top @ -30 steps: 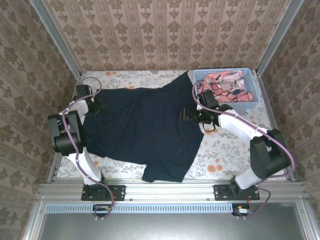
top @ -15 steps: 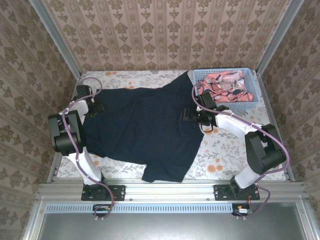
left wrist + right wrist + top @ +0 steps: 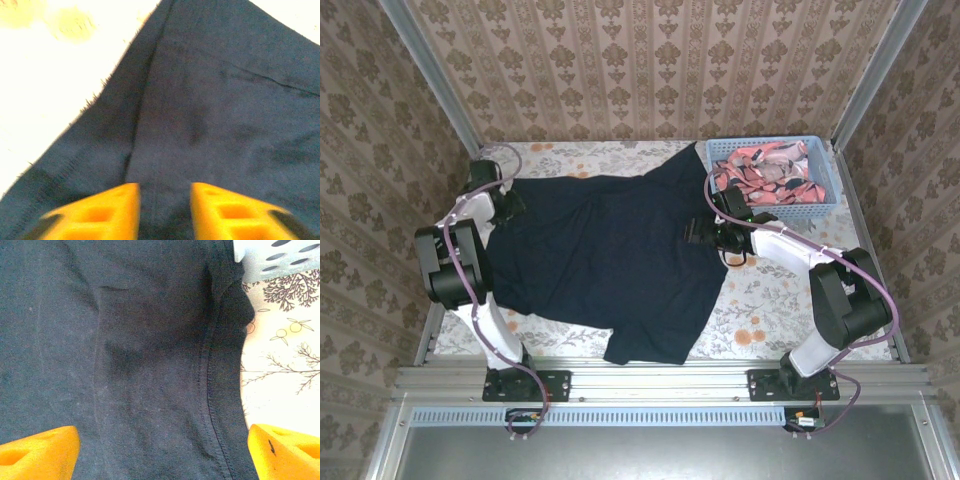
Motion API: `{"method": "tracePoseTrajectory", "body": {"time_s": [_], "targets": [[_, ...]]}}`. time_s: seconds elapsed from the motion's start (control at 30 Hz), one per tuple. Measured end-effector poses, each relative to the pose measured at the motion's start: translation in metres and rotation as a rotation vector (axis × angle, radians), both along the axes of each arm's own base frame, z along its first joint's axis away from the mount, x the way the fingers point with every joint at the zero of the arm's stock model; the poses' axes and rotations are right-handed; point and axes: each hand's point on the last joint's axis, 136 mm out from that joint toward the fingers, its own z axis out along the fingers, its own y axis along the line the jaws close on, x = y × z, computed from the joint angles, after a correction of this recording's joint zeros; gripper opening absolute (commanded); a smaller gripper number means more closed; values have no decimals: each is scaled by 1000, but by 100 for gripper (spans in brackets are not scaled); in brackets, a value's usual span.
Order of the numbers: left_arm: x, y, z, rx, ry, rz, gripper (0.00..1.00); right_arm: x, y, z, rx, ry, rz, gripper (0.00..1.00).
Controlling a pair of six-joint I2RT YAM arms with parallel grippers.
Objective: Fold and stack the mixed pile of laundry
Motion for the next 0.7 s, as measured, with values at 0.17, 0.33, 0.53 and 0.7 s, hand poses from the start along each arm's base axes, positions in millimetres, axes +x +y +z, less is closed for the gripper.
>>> {"method": "tracePoseTrajectory", "body": {"time_s": [0.17, 0.33, 0.53, 0.7], "targets": [[28, 11, 4, 46, -13, 6, 50, 1, -2, 0, -7, -2, -6, 88], [43, 12, -16, 41, 33, 0, 49, 0, -2, 0, -6, 0, -11, 88], [45, 4, -47, 12, 110, -20, 40, -4, -6, -4, -20, 22, -30, 88], [45, 1, -46, 2, 116, -28, 8, -3, -10, -5, -35, 23, -49, 88]]}}
